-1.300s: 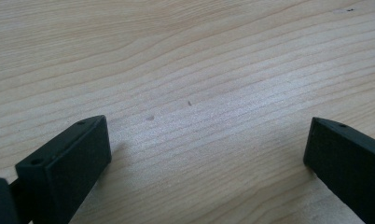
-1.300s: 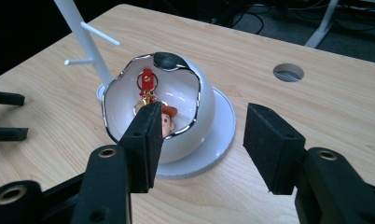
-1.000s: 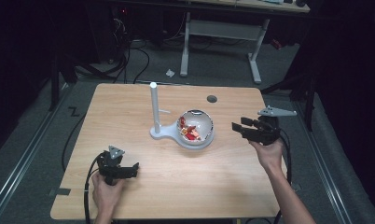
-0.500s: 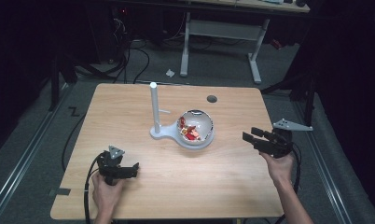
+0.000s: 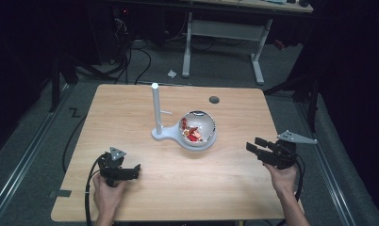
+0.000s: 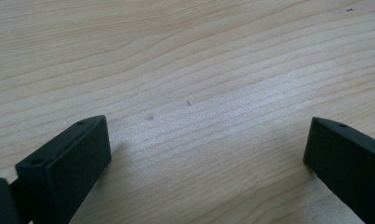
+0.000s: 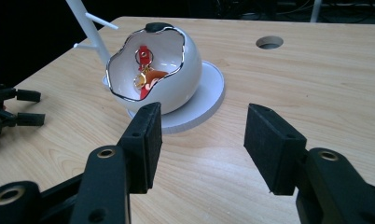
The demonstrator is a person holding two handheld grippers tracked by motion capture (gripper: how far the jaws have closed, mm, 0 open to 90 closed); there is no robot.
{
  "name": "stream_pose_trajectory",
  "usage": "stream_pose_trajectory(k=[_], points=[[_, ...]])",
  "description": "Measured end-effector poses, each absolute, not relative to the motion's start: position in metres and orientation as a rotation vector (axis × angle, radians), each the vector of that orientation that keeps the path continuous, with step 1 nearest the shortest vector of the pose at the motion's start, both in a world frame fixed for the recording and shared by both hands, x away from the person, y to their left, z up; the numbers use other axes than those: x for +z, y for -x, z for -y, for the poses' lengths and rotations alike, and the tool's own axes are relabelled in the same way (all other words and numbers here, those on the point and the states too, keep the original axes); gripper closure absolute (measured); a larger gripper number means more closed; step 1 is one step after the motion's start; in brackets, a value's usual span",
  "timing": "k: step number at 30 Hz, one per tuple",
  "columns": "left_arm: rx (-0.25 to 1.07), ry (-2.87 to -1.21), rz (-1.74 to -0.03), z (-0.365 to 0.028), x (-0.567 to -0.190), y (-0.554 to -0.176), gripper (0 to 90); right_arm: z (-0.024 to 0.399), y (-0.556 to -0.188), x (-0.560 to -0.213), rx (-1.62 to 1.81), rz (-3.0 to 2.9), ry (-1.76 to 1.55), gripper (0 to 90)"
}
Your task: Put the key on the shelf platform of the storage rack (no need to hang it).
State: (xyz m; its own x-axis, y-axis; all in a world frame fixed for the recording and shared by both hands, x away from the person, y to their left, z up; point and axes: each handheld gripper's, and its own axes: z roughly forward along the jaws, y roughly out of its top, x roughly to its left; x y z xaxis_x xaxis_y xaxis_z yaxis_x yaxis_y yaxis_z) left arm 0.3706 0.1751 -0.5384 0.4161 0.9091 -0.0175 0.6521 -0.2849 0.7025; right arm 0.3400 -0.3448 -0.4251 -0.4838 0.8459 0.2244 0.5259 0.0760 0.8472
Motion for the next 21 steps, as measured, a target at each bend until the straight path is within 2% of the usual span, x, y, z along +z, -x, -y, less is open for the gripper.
stream_pose_trajectory(k=[21], points=[[0.52,-2.038,-1.318,-0.175,-0.538,-0.371,0.9,0.323,-0.342,-0.457,1.351,-2.083,-1.377,46.4]])
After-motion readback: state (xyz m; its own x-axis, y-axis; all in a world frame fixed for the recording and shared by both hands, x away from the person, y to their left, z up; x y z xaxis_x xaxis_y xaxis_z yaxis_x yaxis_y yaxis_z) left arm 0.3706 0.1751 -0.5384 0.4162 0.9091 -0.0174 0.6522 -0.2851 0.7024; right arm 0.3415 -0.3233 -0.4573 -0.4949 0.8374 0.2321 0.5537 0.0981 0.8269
